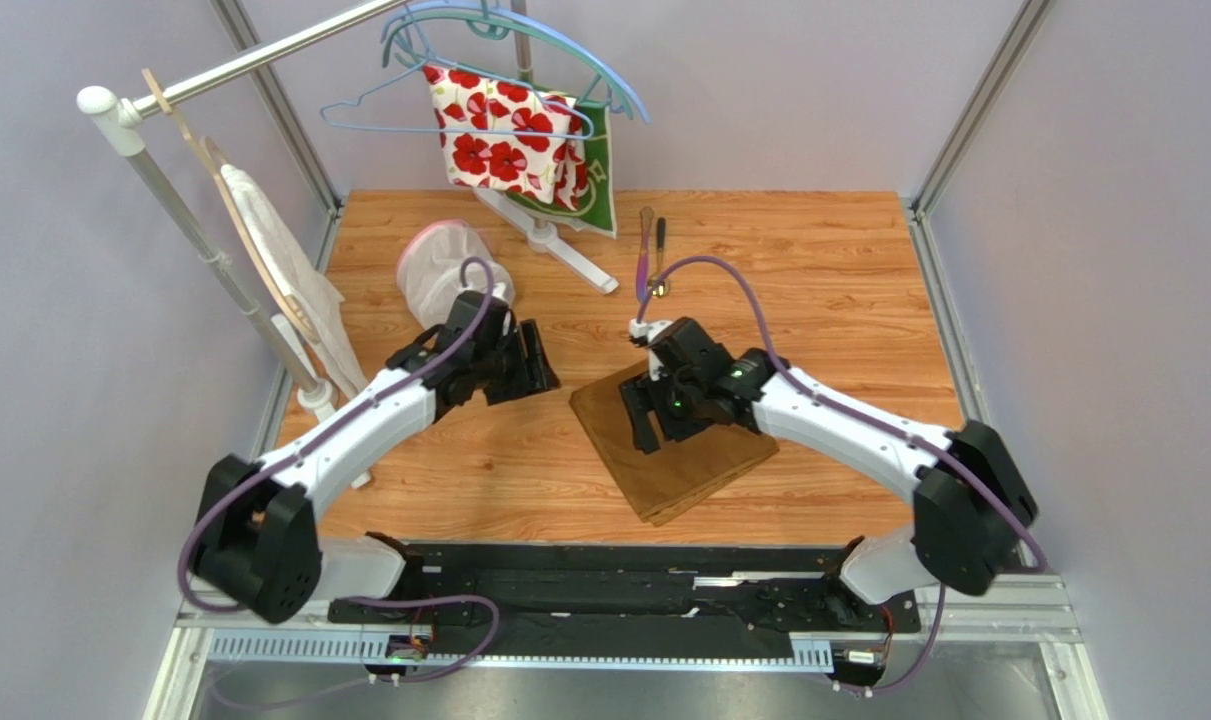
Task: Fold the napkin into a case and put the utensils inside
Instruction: Rotate the lower triangle-folded napkin at the center of the board, then pick up the lower triangle-folded napkin from the center of the board.
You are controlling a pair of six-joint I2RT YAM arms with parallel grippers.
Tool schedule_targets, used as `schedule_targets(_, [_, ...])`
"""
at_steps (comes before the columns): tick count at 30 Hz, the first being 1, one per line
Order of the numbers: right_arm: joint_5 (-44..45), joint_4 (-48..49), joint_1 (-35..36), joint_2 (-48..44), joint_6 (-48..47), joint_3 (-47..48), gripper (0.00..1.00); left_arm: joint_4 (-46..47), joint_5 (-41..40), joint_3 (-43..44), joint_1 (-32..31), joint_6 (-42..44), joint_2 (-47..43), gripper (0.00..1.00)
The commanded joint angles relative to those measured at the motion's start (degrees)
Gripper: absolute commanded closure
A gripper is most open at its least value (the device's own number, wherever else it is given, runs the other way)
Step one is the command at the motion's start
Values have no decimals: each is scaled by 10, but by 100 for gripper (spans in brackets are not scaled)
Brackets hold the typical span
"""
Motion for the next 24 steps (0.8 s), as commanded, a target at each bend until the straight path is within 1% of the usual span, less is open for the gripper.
schedule_targets(1, [-35, 16, 29, 93, -11, 63, 24, -42, -86, -33, 19, -71, -88, 36])
schedule_targets(3, [-4, 9, 58, 144, -12, 89, 23, -67, -72, -33, 29, -72, -101, 36])
schedule_targets(5, [14, 10, 81, 174, -9, 104, 22, -79, -60, -34, 40, -71, -110, 36])
schedule_targets(7, [22, 10, 92, 209, -1, 122, 23, -81, -52, -48, 45, -72, -118, 36])
schedule_targets(8, [55, 9, 104, 218, 4, 128, 23, -79, -49, -54, 46, -71, -126, 36])
schedule_targets(10, [66, 11, 113, 236, 5, 138, 22, -67, -38, -71, 48, -71, -132, 37])
schedule_targets(11, [88, 11, 118, 241, 10, 141, 22, -65, -36, -75, 49, -71, -131, 38])
schedule_targets(17, [105, 12, 122, 273, 13, 139, 25, -51, -19, -97, 50, -68, -123, 39])
schedule_targets(22, [120, 15, 135, 301, 42, 123, 34, -45, -19, -100, 60, -69, -120, 39])
schedule_targets(24, [116, 14, 144, 321, 55, 122, 41, -43, -18, -96, 63, -66, -117, 39])
